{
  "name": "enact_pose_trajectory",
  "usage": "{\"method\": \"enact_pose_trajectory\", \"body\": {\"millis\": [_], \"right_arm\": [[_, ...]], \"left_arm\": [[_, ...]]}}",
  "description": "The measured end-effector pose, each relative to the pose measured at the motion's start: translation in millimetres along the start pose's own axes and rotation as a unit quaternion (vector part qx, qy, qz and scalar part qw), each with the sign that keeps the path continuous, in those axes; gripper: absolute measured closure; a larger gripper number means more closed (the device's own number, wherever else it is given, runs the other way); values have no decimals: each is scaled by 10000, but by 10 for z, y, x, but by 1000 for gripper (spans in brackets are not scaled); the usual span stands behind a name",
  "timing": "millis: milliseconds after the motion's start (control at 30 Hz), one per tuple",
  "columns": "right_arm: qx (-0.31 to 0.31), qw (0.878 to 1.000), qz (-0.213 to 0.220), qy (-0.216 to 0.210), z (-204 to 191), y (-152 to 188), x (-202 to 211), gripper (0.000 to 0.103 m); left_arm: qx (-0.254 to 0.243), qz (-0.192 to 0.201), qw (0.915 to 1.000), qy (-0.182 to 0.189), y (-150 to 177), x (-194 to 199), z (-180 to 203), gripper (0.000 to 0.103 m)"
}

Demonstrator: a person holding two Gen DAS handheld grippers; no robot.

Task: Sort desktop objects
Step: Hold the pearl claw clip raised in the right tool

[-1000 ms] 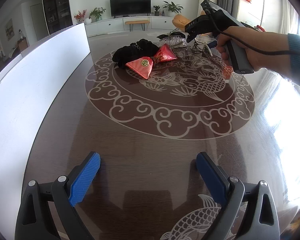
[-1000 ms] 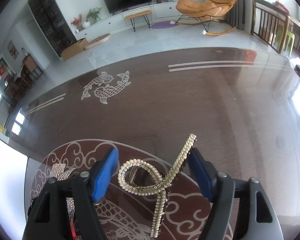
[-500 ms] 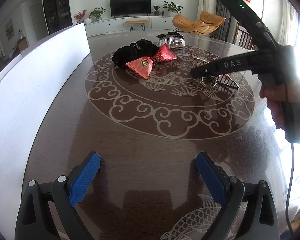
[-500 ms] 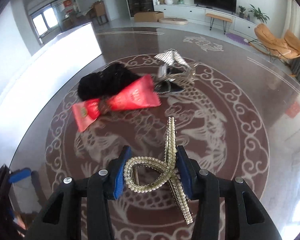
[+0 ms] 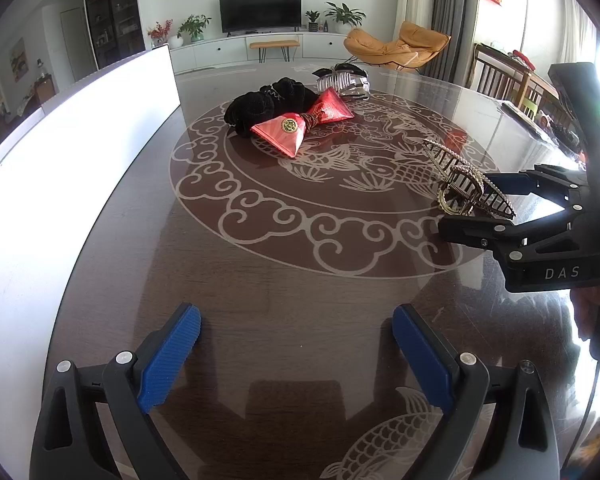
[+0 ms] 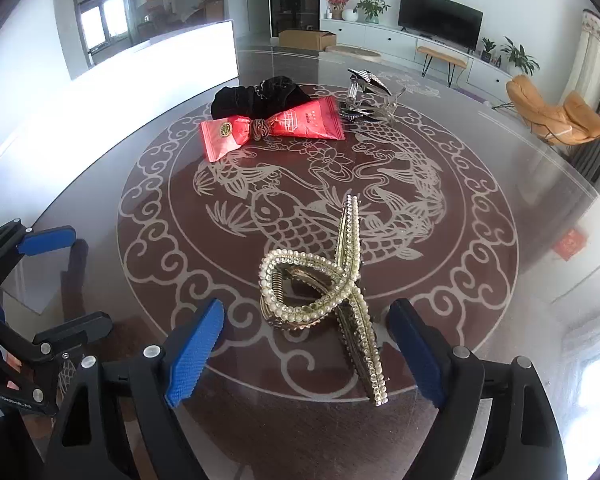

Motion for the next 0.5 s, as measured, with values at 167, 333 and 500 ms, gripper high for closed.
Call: {"method": "enact_pose_trajectory", "body": {"millis": [167,333,500], "right_arm": [[-97,9999,64,52,83,-46,-38,9],[-96,9999,24,73,83,-67,-51,4],[-110,9999,8,87,91,-57,-61,3]], "left_arm": [[-2,0,10000,-3,-1,0,0,5],[0,0,10000,-1,0,-1,0,5],[-1,-1,10000,-2,0,-2,-1,5]]}}
Point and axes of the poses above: each gripper's, at about its wrist camera, not at the fingertips, and x roughly against the way its jaws point, z to its right, y to its underside, the point moved 9 cm from there along -x, roughly the way its jaws point, and after that the axes turned 12 degrees about y, right-handed, at the moved point
